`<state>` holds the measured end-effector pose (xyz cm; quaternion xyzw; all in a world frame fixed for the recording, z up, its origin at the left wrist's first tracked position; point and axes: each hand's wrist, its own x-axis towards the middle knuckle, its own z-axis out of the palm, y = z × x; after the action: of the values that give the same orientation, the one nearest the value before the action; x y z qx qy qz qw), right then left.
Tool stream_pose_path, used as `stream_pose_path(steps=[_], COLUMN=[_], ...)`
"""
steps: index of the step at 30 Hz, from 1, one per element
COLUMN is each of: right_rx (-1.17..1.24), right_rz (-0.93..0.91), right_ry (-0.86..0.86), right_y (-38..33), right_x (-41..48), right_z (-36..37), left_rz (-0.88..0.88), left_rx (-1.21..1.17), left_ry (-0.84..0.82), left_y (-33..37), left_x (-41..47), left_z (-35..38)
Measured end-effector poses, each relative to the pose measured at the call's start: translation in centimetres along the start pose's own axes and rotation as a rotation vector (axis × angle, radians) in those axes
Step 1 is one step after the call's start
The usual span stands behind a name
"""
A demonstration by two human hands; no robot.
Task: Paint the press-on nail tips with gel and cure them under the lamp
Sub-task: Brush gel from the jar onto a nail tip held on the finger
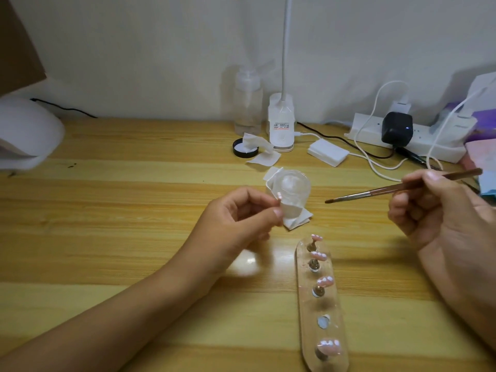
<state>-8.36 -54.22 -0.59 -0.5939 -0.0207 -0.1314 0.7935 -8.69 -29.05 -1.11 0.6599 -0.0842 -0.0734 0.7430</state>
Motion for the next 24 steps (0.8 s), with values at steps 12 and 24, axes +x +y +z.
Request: stream_pose_path(steps=[12, 24], right_rx=[-0.065, -0.131], right_rz=[-0.16, -0.174], right_ry=[-0.16, -0.244], right_y=[0.5, 0.4], right_x=[-1.2, -1.7], right_z=[0.5, 0.6], left_rz=[0.022, 0.043], left_rx=[0.17, 0.203], left_ry=[-0.139, -0.148], left_y=[-0.3, -0.4], left_x=[-0.2, -0.1], left_z=[0.2, 0.1])
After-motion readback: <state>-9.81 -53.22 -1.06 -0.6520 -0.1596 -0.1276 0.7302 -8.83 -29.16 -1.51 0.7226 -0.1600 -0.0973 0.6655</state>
